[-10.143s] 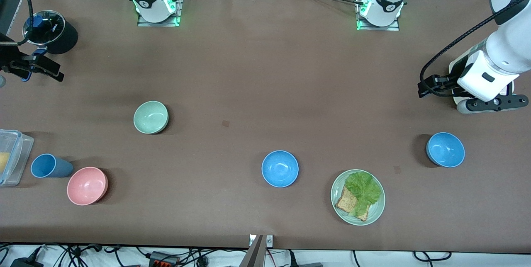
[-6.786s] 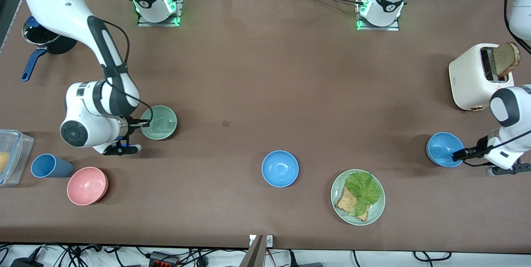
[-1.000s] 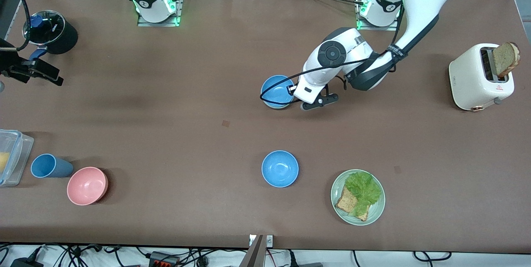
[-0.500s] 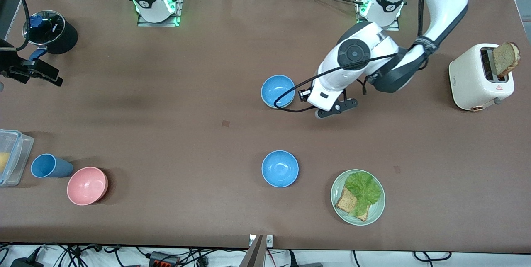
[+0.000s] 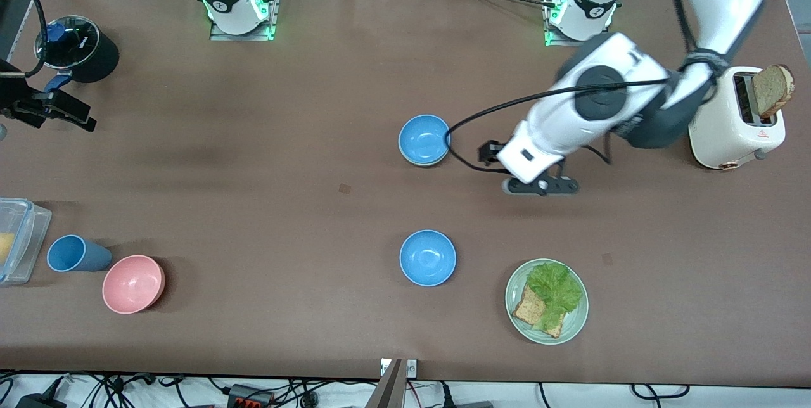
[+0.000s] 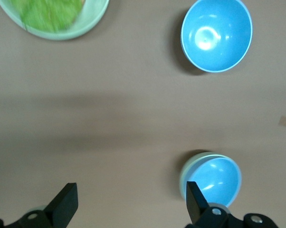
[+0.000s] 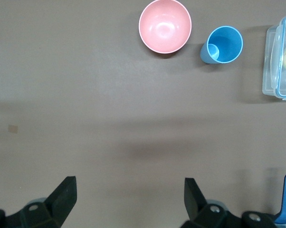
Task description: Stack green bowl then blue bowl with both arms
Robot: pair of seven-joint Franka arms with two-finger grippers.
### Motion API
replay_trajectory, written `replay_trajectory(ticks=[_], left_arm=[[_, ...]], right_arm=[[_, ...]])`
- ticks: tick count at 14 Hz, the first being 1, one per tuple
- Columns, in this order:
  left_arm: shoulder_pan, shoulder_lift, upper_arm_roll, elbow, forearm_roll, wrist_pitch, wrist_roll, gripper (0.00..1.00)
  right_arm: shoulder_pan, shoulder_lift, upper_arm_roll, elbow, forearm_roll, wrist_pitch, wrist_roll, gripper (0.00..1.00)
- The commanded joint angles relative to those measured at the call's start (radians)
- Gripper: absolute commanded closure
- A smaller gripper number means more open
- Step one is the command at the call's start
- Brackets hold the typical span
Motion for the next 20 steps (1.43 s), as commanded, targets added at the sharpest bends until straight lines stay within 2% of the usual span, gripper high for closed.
replay_trajectory(ticks=[1, 2, 4, 5, 6, 8, 9, 13, 20], left_arm=[[0.057, -0.092, 0.048, 0.006, -0.107, -0.017, 0.272, 0.00], [0.031, -0.157, 0.156, 0.004, -0.188, -0.014, 0.350, 0.00], [-0.096, -0.275, 0.412, -0.011, -0.391, -0.018, 0.471, 0.00], [-0.177, -0.318, 0.536, -0.020, -0.434, -0.037, 0.489, 0.00], [-0.272, -0.356, 0.666, -0.022, -0.450, -0.095, 0.487, 0.00], [-0.507, -0.409, 0.991, -0.042, -0.447, -0.130, 0.499, 0.00], [-0.569, -0.433, 1.095, -0.059, -0.447, -0.132, 0.501, 0.00], [-0.566, -0.545, 1.109, -0.050, -0.445, -0.259, 0.501, 0.00], [-0.557, -0.544, 1.096, -0.044, -0.448, -0.177, 0.516, 0.00]], right_arm=[[0.006, -0.023, 0.003, -0.020, -0.009, 0.008, -0.021, 0.00], [0.006, -0.023, 0.003, -0.020, -0.009, 0.007, -0.021, 0.00], [0.004, -0.023, 0.001, -0.020, -0.011, 0.007, -0.036, 0.00], [0.004, -0.023, 0.001, -0.020, -0.011, 0.007, -0.041, 0.00], [0.004, -0.023, 0.001, -0.019, -0.011, 0.008, -0.041, 0.00], [0.004, -0.025, 0.001, -0.019, -0.011, 0.008, -0.041, 0.00], [0.004, -0.025, -0.001, -0.019, -0.009, 0.007, -0.041, 0.00], [0.004, -0.027, -0.001, -0.017, -0.005, -0.001, -0.039, 0.00], [0.004, -0.033, -0.001, -0.019, -0.009, -0.001, -0.039, 0.00]])
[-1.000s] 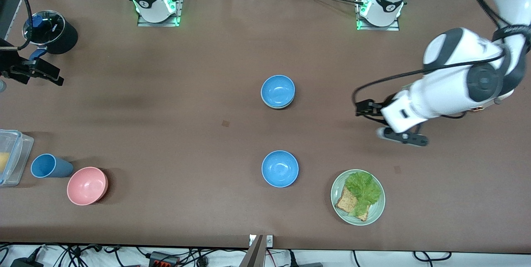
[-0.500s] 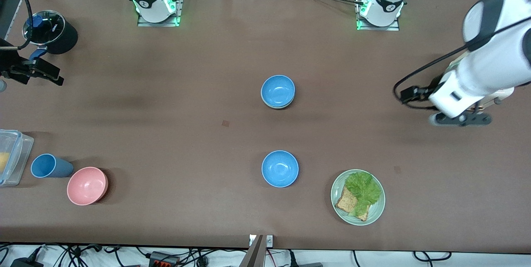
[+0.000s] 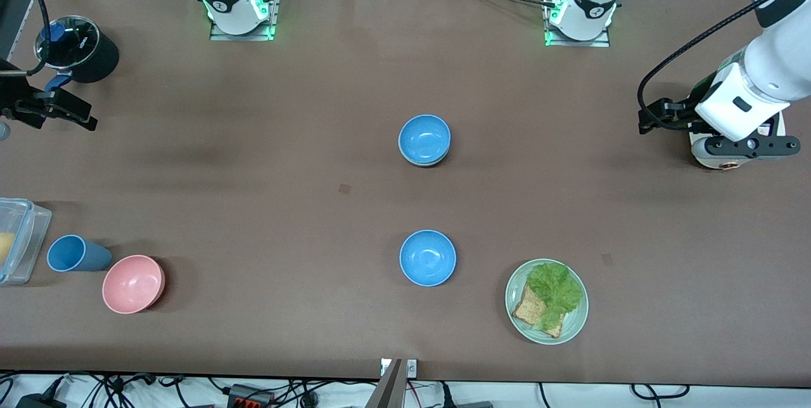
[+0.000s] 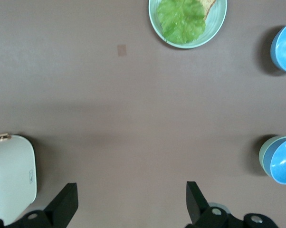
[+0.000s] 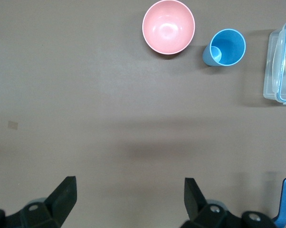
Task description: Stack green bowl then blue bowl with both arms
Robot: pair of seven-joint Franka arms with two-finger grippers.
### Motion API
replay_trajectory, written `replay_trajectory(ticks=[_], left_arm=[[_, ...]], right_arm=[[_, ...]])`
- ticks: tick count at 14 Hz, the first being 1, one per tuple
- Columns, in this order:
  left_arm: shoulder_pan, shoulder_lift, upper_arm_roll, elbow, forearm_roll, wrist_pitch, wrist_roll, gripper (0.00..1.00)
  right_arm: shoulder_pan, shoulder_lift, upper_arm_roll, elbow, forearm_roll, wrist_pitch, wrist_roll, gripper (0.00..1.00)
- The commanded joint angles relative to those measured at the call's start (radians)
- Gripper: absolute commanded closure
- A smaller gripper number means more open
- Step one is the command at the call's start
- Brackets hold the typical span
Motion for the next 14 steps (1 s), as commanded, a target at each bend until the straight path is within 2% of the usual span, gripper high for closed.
replay_trajectory(ticks=[1, 5, 14], left_arm=[[-0.006, -0.012, -0.018, -0.019, -0.022, 0.041, 0.021, 0.00], [-0.003, -0.040, -0.030, -0.039, -0.022, 0.015, 0.011, 0.00], [0.007, -0.035, -0.030, -0.034, -0.009, -0.008, 0.069, 0.00]], right_arm=[[0.003, -0.033, -0.002, -0.019, -0.009, -0.001, -0.015, 0.00], [0.003, -0.033, -0.002, -0.017, -0.011, 0.001, -0.015, 0.00], [0.003, -0.035, -0.001, -0.017, -0.011, 0.007, -0.015, 0.00]])
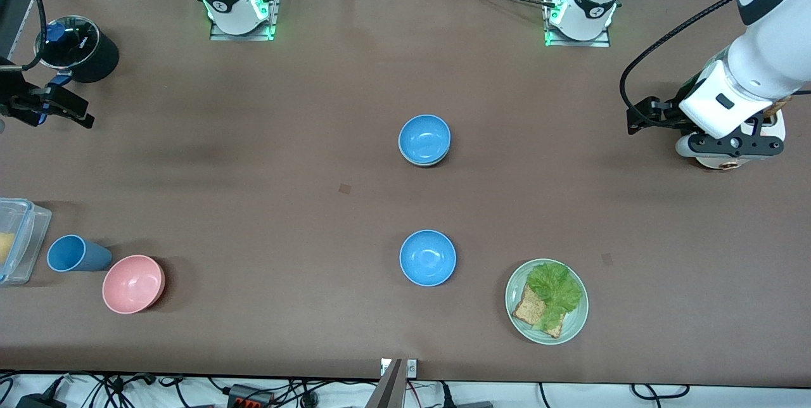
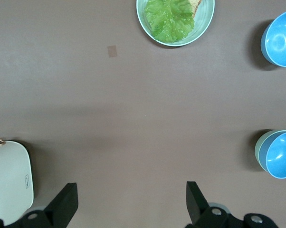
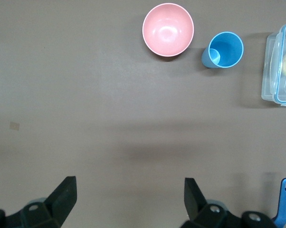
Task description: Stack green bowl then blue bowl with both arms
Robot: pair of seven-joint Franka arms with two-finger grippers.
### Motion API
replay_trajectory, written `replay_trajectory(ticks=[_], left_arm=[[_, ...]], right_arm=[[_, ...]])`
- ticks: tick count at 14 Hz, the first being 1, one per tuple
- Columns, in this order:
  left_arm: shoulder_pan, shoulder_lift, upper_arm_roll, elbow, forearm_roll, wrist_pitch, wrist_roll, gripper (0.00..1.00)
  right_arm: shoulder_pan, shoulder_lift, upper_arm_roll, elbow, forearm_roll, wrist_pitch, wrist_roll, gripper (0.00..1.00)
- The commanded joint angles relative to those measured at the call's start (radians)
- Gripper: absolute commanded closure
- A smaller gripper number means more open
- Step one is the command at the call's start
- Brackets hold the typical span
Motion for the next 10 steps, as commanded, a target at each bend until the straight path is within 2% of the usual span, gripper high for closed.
replay_trajectory(ticks=[1, 10], left_arm=[[0.006, -0.026, 0.002, -0.023, -0.008, -0.005, 0.049, 0.00], [0.017, -0.018, 0.008, -0.019, -0.012, -0.021, 0.062, 0.00]], right_arm=[[0.003, -0.022, -0.001, -0.017, -0.011, 0.007, -0.015, 0.00], [0.003, -0.021, -0.001, -0.019, -0.009, 0.007, -0.014, 0.00]])
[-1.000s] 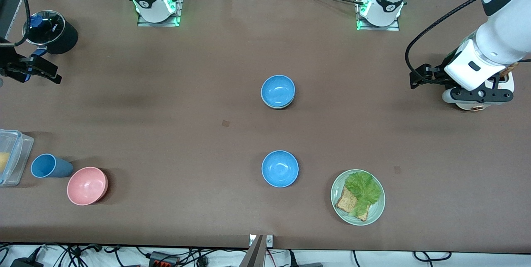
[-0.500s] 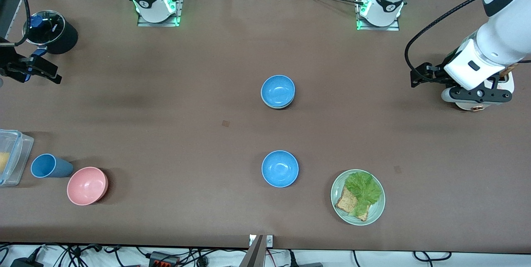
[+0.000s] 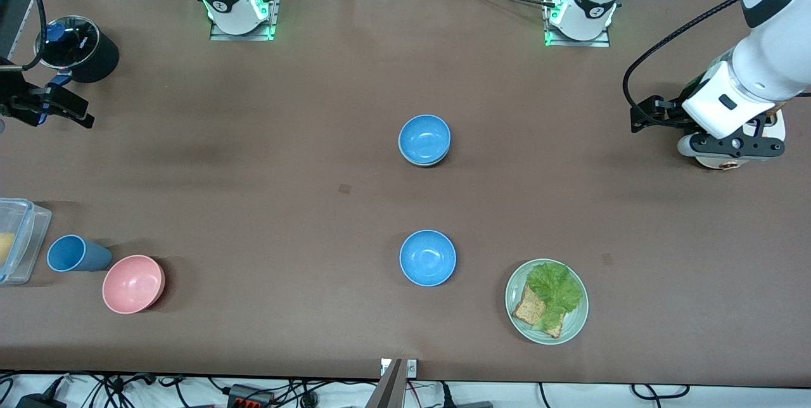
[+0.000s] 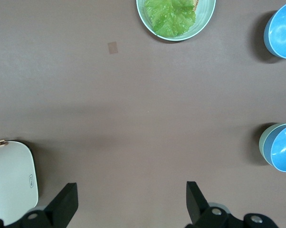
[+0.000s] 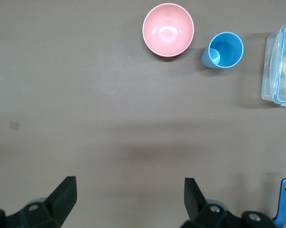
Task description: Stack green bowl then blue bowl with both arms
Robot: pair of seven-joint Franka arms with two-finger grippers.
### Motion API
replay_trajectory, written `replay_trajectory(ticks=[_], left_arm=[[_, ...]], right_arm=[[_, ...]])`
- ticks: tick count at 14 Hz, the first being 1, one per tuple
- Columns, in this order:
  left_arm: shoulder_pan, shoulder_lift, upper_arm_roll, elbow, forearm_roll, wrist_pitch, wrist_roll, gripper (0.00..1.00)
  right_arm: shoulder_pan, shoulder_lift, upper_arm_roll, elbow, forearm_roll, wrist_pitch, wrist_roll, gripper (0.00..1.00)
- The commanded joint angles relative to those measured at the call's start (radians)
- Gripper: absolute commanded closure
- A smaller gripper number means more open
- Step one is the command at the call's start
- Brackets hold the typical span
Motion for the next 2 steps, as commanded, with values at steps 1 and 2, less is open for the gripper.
replay_trajectory(ticks=[1, 2], left_arm=[[0.009, -0.018, 0.004, -0.014, -0.012, -0.008, 0.031, 0.00], [0.009, -0.017, 0.005, -0.013, -0.012, -0.008, 0.033, 0.00]], right_arm=[[0.003, -0.021, -0.001, -0.019, -0.009, 0.008, -0.015, 0.00], [0.004, -0.021, -0.001, -0.019, -0.009, 0.006, -0.013, 0.00]])
